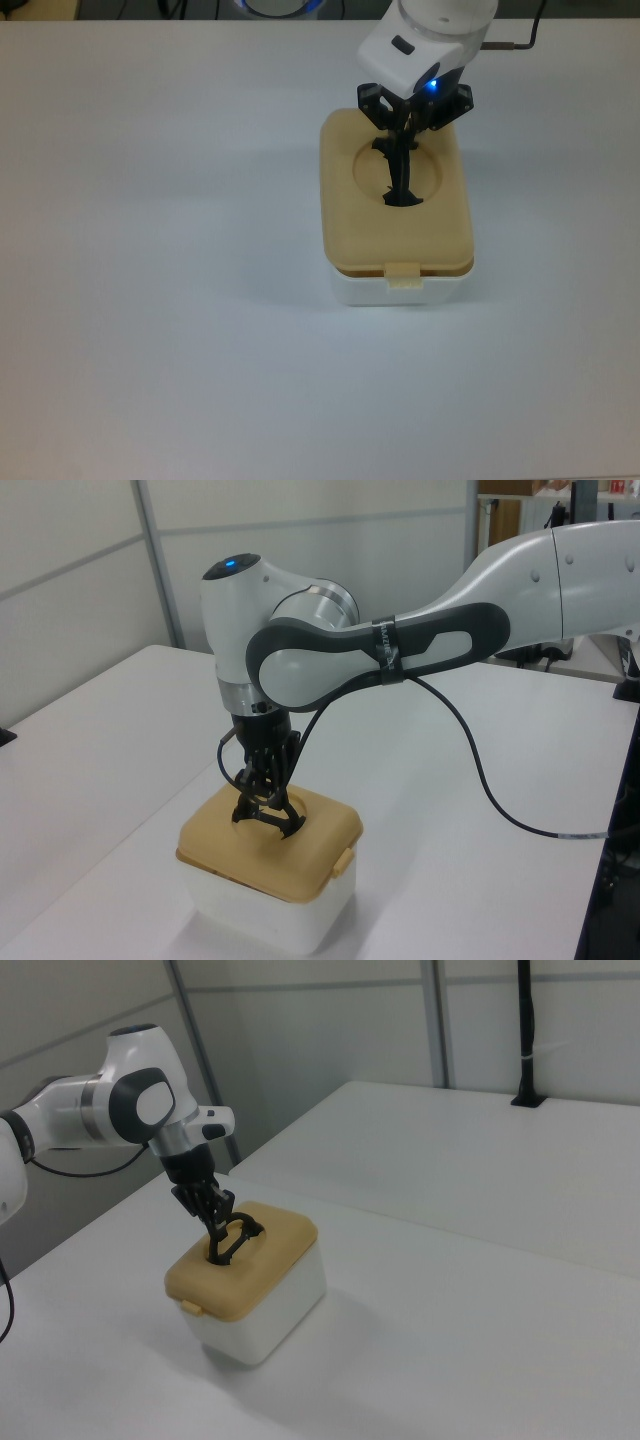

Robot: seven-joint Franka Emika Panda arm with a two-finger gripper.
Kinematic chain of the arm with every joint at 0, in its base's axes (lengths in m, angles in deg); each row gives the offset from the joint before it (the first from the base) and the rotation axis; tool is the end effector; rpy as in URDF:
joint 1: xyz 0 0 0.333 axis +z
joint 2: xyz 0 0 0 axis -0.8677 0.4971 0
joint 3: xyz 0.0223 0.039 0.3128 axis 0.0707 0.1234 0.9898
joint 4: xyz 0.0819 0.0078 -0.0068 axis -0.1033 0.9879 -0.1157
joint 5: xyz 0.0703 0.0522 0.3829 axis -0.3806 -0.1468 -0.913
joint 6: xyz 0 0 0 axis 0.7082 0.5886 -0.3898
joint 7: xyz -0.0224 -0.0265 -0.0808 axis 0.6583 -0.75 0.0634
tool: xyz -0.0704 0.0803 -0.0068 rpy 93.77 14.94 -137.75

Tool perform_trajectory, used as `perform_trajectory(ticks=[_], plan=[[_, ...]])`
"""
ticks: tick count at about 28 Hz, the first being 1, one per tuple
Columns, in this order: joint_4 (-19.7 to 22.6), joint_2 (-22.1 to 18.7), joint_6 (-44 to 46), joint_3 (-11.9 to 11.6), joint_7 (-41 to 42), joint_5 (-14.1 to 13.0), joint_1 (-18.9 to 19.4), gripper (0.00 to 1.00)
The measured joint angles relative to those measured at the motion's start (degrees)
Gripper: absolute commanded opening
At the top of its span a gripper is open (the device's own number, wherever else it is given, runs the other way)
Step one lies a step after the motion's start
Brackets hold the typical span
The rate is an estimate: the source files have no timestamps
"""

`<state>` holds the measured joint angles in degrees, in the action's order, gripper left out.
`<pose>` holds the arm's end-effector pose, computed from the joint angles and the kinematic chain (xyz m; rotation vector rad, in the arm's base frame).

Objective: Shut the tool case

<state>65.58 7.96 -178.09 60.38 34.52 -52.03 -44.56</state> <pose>0.6065 0.2233 0.5203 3.0924 0.1219 0.0109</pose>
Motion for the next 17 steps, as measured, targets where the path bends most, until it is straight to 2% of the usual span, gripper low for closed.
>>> perform_trajectory(ticks=[17], plan=[[0.0, 0.0, 0.5, 0.0, 0.2, 0.0, 0.2, 0.0]])
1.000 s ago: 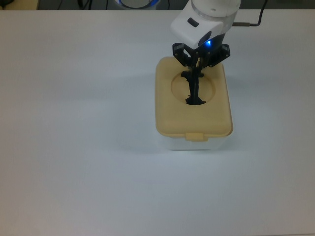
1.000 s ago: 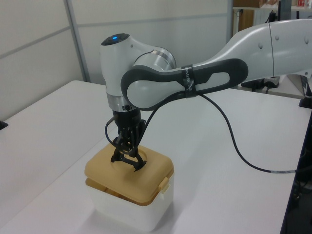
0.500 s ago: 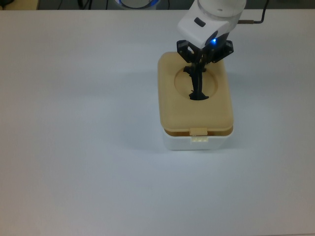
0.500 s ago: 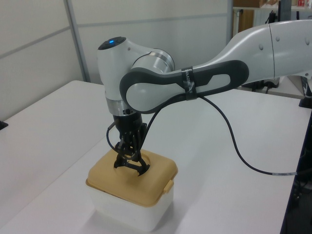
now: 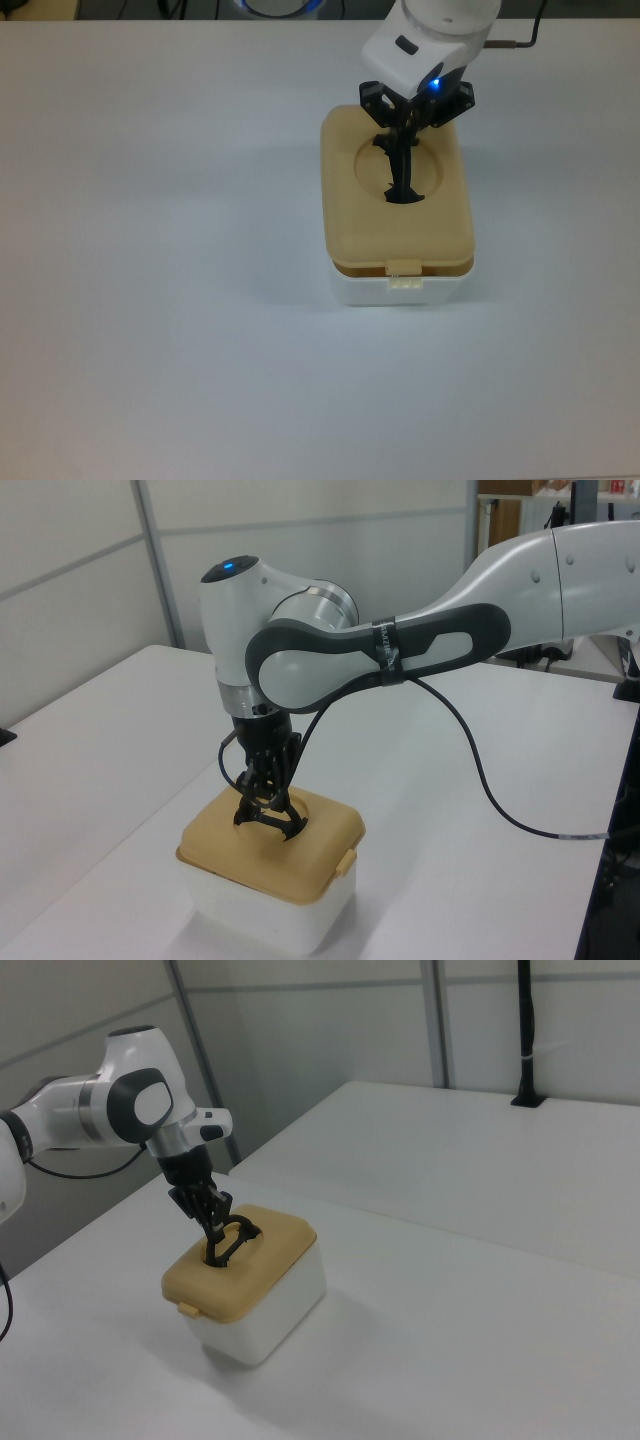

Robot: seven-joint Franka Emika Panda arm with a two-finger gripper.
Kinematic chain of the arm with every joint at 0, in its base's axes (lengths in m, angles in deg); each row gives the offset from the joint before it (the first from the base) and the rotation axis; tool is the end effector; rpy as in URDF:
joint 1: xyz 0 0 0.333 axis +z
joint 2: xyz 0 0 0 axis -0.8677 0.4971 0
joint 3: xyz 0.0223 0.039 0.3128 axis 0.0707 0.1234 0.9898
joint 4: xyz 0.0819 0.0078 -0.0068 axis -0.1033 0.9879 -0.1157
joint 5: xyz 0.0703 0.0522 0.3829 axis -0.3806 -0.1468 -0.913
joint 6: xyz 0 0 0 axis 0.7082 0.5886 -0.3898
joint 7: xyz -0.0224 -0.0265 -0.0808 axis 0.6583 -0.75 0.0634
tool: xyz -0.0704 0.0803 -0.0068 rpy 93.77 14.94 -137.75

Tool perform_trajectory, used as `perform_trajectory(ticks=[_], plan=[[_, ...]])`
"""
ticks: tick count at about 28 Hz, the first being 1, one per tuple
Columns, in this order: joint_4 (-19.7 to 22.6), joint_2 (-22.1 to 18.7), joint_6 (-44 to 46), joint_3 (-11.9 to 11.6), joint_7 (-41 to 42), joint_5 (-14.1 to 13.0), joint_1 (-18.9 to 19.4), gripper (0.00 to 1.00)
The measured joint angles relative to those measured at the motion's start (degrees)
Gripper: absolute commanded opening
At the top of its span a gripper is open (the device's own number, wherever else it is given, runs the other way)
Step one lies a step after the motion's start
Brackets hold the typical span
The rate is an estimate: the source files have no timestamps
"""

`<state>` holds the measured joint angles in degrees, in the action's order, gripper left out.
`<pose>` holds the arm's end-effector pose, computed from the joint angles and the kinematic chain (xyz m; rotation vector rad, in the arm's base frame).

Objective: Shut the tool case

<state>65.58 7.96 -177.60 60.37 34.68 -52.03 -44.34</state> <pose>0.6049 0.2251 0.5195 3.0890 0.1315 -0.0015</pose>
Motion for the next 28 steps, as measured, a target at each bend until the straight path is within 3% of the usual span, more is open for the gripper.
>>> perform_trajectory(ticks=[8, 10, 11, 12, 13, 14, 15, 28], plan=[[0.0, 0.5, 0.0, 0.0, 0.0, 0.0, 0.0, 0.0], [0.0, 0.8, -0.2, 0.0, 0.0, 0.0, 0.0, 0.07], [0.0, 0.9, -0.3, 0.0, 0.0, 0.0, 0.0, 0.18], [0.0, 1.0, -0.4, 0.0, 0.0, 0.0, 0.0, 0.37], [0.0, 1.0, -0.5, 0.0, 0.0, 0.0, 0.0, 0.6], [0.0, 1.0, -0.6, 0.0, 0.0, 0.0, 0.0, 0.9], [0.0, 1.1, -0.9, 0.0, 0.0, 0.0, 0.0, 1.0], [-0.5, 1.5, -1.6, -0.4, 0.0, 0.0, -0.1, 1.0]])
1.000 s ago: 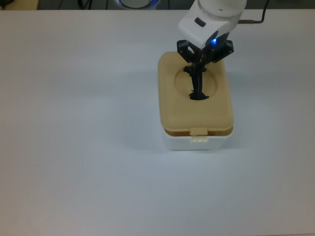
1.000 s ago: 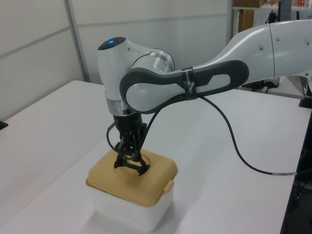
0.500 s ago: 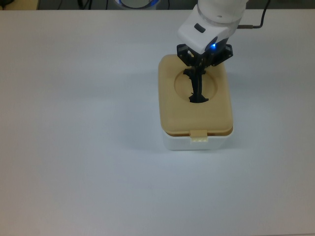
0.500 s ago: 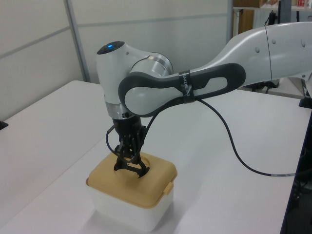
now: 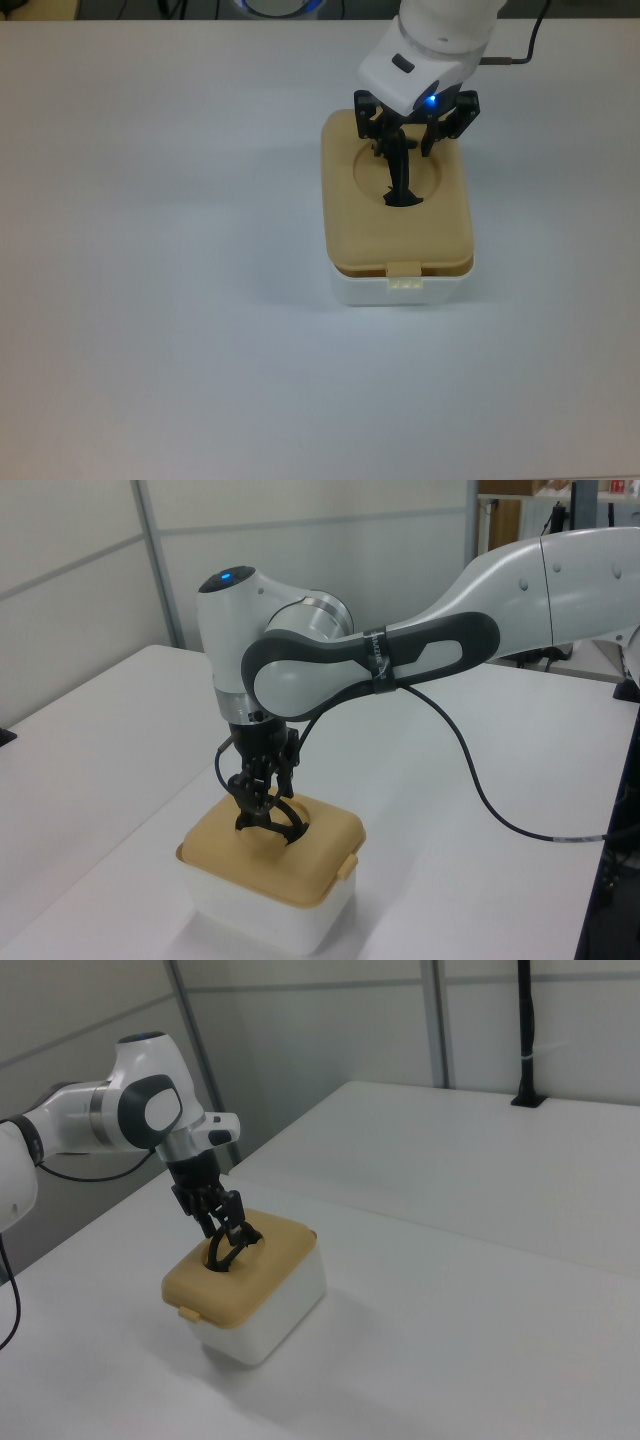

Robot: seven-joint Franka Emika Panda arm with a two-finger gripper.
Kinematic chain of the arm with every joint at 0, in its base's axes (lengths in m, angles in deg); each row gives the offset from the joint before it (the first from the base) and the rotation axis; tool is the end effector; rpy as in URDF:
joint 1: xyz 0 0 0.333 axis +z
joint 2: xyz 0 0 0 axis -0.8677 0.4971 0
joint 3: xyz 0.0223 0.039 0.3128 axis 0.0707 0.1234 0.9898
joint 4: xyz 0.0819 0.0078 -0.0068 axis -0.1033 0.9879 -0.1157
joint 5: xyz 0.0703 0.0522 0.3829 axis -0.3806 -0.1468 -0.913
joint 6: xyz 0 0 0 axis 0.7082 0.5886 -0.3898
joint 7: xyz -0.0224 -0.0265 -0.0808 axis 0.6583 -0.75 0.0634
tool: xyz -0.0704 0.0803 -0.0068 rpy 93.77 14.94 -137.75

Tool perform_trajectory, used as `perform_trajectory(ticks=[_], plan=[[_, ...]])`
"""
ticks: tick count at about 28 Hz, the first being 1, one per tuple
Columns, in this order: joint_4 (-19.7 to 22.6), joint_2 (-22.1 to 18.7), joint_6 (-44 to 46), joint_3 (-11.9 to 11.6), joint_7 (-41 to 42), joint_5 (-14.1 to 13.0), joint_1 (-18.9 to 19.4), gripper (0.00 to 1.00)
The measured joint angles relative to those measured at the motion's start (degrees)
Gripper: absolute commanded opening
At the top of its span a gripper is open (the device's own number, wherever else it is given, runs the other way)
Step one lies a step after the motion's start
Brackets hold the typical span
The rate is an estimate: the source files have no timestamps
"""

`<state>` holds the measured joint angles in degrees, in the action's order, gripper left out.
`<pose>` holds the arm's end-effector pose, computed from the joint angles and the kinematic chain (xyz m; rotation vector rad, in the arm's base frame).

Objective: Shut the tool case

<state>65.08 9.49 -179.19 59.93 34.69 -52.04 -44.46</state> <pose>0.6151 0.2225 0.5087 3.0935 0.1185 0.0119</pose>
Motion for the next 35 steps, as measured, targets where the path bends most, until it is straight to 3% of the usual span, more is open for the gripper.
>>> perform_trajectory(ticks=[11, 19, 24, 35], plan=[[-1.1, -4.1, 1.6, -0.4, 0.0, 0.0, -2.4, 1.0], [-1.1, -9.4, 7.3, -0.7, 5.8, -0.1, -8.2, 1.0], [-0.9, -13.1, 11.6, -0.9, 9.5, -2.3, -11.9, 1.0], [6.5, -21.6, 12.9, -1.2, 12.0, -3.2, -13.6, 1.0]])
